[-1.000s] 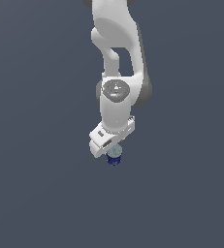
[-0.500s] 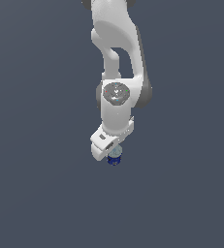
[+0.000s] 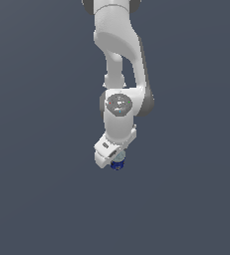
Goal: Pick up the object and move it to a goal position.
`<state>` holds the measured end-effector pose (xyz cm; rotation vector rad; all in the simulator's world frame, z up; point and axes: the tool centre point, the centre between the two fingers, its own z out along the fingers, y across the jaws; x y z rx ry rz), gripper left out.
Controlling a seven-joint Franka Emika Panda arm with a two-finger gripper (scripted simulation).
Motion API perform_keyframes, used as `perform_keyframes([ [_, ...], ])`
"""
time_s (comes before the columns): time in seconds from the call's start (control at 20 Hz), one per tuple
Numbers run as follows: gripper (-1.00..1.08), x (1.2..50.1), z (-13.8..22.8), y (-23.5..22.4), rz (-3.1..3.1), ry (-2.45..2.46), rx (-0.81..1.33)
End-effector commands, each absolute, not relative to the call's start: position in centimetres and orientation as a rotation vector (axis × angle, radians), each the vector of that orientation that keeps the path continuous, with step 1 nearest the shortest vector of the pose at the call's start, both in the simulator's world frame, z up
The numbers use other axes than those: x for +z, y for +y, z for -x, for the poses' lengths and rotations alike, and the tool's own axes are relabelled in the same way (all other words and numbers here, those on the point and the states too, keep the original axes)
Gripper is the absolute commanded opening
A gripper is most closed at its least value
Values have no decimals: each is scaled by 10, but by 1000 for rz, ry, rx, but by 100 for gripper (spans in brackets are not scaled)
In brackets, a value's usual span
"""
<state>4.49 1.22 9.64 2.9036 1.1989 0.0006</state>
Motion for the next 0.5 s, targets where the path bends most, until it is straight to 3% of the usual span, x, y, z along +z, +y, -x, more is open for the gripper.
perform_keyframes([
  [0.0, 100, 84, -44, 12, -2903, 1201, 0],
  [0.35, 100, 74, -46, 12, -2903, 1202, 0],
  [0.4, -100, 74, -46, 12, -2903, 1202, 0],
  [0.45, -100, 74, -46, 12, -2903, 1202, 0],
])
